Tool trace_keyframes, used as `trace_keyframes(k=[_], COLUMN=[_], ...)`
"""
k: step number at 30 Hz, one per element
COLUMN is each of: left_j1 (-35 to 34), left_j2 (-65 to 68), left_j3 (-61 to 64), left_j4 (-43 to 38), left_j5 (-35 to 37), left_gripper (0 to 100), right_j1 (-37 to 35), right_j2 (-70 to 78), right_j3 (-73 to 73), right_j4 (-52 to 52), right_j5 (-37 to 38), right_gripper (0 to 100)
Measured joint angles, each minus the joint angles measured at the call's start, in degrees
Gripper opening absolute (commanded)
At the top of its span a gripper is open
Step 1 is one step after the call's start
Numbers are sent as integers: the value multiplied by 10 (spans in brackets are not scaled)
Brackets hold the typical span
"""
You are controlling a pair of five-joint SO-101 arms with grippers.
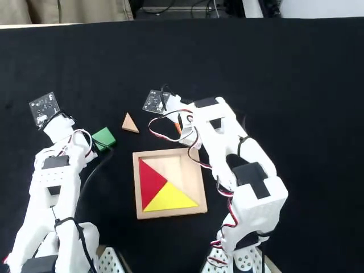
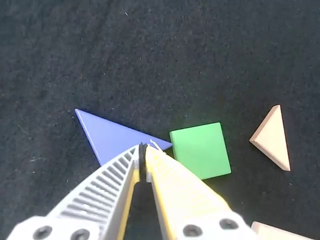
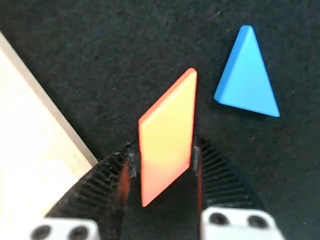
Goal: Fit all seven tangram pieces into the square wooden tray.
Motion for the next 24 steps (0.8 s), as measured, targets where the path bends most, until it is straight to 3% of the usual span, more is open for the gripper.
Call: trace_keyframes(k=[11,16,20,24], left_j1=[0,0,0,0], left_j2=[0,0,0,0], left_j3=[0,0,0,0], left_j4=[0,0,0,0], left_j5=[0,0,0,0], left_gripper=[33,33,33,33], right_j1=[0,0,6,59], right_j2=[0,0,1,1], right_j3=[-2,-18,-96,-190], right_j4=[-2,10,116,261], right_j5=[0,-1,-68,-166], right_gripper=[95,52,52,50])
